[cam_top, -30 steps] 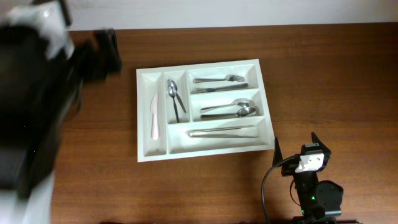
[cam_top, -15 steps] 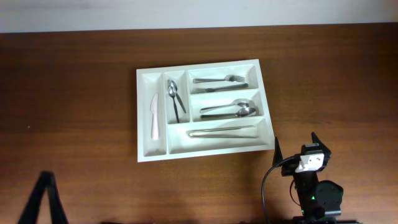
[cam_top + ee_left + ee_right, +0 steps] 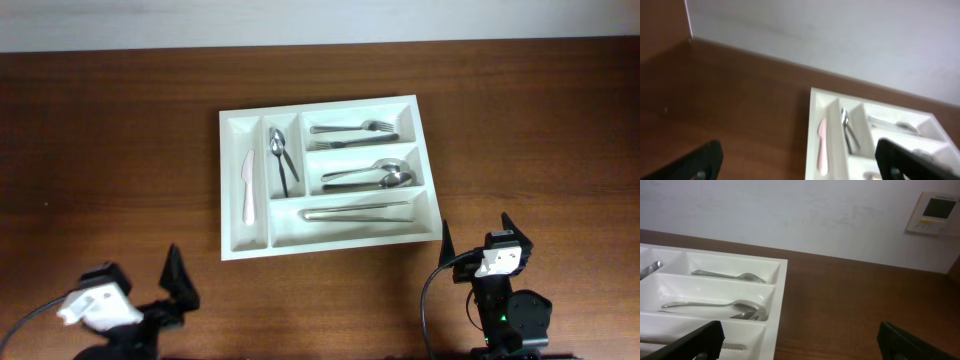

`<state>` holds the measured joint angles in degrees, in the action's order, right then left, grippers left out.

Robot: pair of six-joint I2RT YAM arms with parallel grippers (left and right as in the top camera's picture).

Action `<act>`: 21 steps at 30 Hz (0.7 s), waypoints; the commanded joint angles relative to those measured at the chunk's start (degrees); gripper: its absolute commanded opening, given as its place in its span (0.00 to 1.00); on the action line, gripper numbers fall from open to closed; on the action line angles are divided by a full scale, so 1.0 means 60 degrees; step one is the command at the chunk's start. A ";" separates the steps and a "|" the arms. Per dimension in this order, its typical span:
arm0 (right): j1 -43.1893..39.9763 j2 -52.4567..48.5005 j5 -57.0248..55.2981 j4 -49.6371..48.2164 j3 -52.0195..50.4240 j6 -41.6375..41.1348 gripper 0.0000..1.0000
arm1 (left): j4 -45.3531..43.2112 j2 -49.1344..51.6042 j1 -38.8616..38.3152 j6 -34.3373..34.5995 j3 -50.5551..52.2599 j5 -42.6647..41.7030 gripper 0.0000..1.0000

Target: Pack container

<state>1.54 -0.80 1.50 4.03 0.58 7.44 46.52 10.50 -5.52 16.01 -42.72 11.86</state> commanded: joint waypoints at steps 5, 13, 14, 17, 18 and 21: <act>0.0047 0.0091 -0.0047 0.0047 -0.0044 -0.0069 0.99 | -0.3224 -0.0958 0.0055 -0.0109 0.3257 -0.0146 0.99; 0.0047 0.0091 -0.0047 0.0051 -0.0044 -0.0069 0.99 | -0.4583 -0.1625 0.0055 -0.0106 0.5034 -0.0262 0.99; 0.0044 0.0091 -0.0047 0.0051 -0.0044 -0.0069 0.99 | -0.4725 -0.1712 0.0055 -0.0106 0.5198 -0.0262 0.99; 0.0047 0.0091 -0.0047 0.0051 -0.0044 -0.0069 0.99 | -0.5056 -0.1701 0.0055 -0.0106 0.5599 -0.0259 0.99; 0.0047 0.0091 -0.0047 0.0051 -0.0044 -0.0069 0.99 | -0.5078 -0.1701 0.0055 -0.0109 0.5679 -0.0259 0.99; 0.0047 0.0091 -0.0047 0.0051 -0.0044 -0.0069 0.99 | -0.5191 -0.1701 0.0055 -0.0106 0.5916 -0.0259 0.99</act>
<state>1.54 -0.80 1.50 4.03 0.58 7.46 16.19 0.95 -5.52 16.01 -9.10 10.94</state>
